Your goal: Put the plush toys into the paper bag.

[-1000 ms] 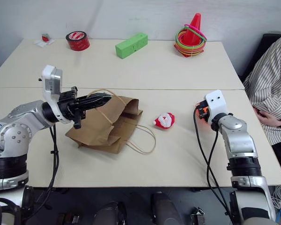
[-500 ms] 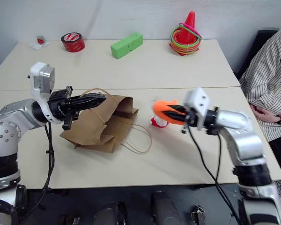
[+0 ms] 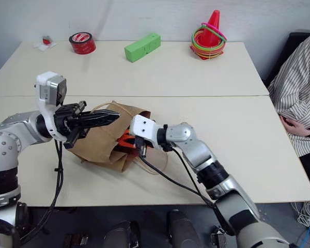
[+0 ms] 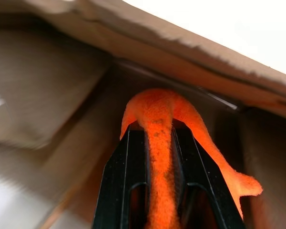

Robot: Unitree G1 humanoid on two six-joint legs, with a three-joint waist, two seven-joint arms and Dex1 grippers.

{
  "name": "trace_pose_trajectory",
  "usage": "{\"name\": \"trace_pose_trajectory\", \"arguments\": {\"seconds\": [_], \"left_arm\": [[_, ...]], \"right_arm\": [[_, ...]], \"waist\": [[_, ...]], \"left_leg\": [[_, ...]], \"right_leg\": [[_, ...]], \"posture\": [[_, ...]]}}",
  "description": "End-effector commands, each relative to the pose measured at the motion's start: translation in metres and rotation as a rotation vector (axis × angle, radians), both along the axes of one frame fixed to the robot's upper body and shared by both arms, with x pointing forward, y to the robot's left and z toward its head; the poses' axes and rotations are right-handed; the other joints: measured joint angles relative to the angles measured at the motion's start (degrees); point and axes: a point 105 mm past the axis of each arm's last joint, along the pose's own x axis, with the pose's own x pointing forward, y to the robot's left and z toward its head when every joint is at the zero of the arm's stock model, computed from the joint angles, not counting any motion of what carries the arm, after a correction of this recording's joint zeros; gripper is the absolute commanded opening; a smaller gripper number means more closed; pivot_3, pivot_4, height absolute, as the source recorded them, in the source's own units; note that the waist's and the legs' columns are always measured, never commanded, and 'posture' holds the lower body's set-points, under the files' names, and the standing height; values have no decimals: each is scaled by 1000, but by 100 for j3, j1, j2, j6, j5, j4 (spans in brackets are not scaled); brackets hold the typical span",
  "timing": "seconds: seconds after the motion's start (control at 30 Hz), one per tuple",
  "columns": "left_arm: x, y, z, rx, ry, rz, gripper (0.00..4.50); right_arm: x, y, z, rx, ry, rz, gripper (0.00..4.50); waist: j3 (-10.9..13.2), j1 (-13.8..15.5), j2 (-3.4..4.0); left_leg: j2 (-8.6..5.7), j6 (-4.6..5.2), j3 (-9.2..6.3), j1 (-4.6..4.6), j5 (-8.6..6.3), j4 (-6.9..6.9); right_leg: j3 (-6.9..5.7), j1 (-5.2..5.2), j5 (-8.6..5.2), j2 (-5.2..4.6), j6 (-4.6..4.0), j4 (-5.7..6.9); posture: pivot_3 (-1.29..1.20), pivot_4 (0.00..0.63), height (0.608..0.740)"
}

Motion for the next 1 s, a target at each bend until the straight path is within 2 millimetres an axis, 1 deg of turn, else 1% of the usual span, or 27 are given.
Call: {"name": "trace_pose_trajectory", "arguments": {"seconds": [0.03, 0.13, 0.2, 0.23, 0.3, 0.37, 0.4, 0.43, 0.47, 0.5, 0.53, 0.6, 0.67, 0.7, 0.73, 0.8, 0.87, 0.9, 0.97, 1.0], "left_arm": [[-6, -3, 6, -4, -30, -33, 0], [-6, -3, 4, -7, -30, -30, 0], [-5, -3, 3, -10, -29, -25, 0], [-4, -2, 2, -13, -31, -20, 0], [-2, -1, 1, -14, -34, -12, 0], [-2, 0, 2, -24, -46, -3, 0], [-2, 1, 3, -27, -51, 1, 0], [-1, 1, 3, -30, -55, 5, 0], [-1, 2, 3, -32, -57, 8, 0], [-1, 3, 3, -33, -58, 12, 0], [-1, 4, 3, -33, -58, 15, 0], [0, 6, 2, -34, -60, 24, 0], [0, 7, 2, -34, -65, 31, 0], [0, 8, 2, -35, -67, 35, 0], [1, 8, 2, -36, -69, 37, 0], [2, 8, 2, -38, -72, 43, 0], [3, 8, 1, -38, -74, 46, 0], [3, 8, 1, -38, -76, 47, 0], [3, 8, 1, -37, -80, 49, 0], [4, 9, 2, -38, -84, 53, 0]], "right_arm": [[-8, 25, 4, 14, -37, 51, 109], [-11, 37, 0, 24, -28, 68, 109], [-8, 44, -4, 37, -34, 49, 109], [-7, 48, -4, 58, -33, 47, 109], [-5, 51, -1, 137, 33, 21, 109], [-7, 50, -5, 142, 54, 51, 869], [-8, 48, -3, 150, 43, 65, 1107], [-10, 45, 1, 165, 43, 74, 1543], [-10, 44, 3, 177, 44, 77, 1839], [-12, 39, 10, 195, 45, 99, 2280], [-15, 34, 15, 208, 56, 120, 2569], [-19, 21, 29, 262, 84, 158, 3297], [-19, 6, 49, 401, 169, 154, 3991], [-18, -4, 53, 431, 174, 139, 4399], [-17, -11, 54, 442, 175, 128, 4459], [-28, -33, 46, 407, 167, 180, 4459], [-35, -55, 40, 394, 166, 183, 4459], [-34, -70, 39, 401, 159, 137, 4459], [-34, -92, 37, 401, 137, 77, 4459], [-33, -118, 32, 399, 83, -6, 4459]], "waist": [[0, -26, 0], [0, -53, 0], [-1, -66, -2], [-1, -76, -2], [-2, -106, -3], [-2, -109, -4], [-2, -107, -4], [-2, -108, -4], [-2, -108, -4], [-1, -107, -4], [-1, -105, -4], [-1, -100, -4], [-1, -102, -4], [-1, -102, -4], [-1, -100, -4], [-1, -90, -4], [-1, -70, -4], [-1, -46, -4], [1, -10, -6], [1, 4, -6]], "left_leg": [[1, 0, 0, 0, 0, 5], [1, 0, -1, 0, 0, 18], [0, 0, -3, 0, 0, 29], [-1, 1, -3, 1, -1, 34], [-1, 1, -3, 1, 0, 38], [0, 1, -4, 2, 0, 38], [0, 0, -5, 2, 0, 38], [0, 0, -6, 2, 0, 37], [0, 0, -6, 1, 0, 36], [0, 1, -6, 1, 0, 36], [0, 1, -6, 1, -1, 36], [0, 1, -7, 0, -1, 36], [0, 1, -7, 1, -1, 36], [0, 1, -9, 1, 0, 36], [1, 0, -9, 1, 0, 36], [1, 1, -11, 1, 0, 36], [-1, 3, -12, 1, -2, 32], [-2, 4, -12, 1, -3, 30], [-3, 6, -11, -1, -4, 26], [-4, 6, -11, -2, -4, 26]], "right_leg": [[0, 0, -1, 0, -1, 7], [0, 0, -1, 0, -1, 22], [0, 2, -1, -1, -1, 31], [0, 3, -1, -2, -1, 35], [0, 3, 0, -2, -2, 42], [0, 2, 0, -1, -2, 48], [0, 2, 0, -1, -2, 48], [-1, 2, 0, -1, -3, 47], [0, 2, 0, -2, -3, 45], [0, 2, 0, -2, -3, 45], [0, 2, 0, -3, -2, 44], [-1, 2, 0, -3, -3, 44], [0, 3, 0, -3, -2, 45], [-1, 4, 0, -2, -2, 46], [-1, 3, 0, -2, -2, 47], [-2, 4, 0, -2, -3, 46], [-3, 9, 0, -2, -2, 35], [-3, 9, 0, -2, -2, 30], [-2, 9, -1, -3, -1, 22], [-2, 8, 0, -3, -1, 21]], "posture": [[0, 150, 740], [0, 150, 740], [0, 150, 740], [0, 150, 740], [0, 150, 740], [0, 150, 740], [0, 150, 740], [0, 150, 740], [0, 150, 740], [0, 150, 740], [0, 150, 740], [0, 150, 740], [0, 150, 740], [0, 150, 740], [0, 150, 740], [0, 150, 740], [0, 150, 740], [0, 150, 740], [0, 150, 740], [0, 150, 740]]}}
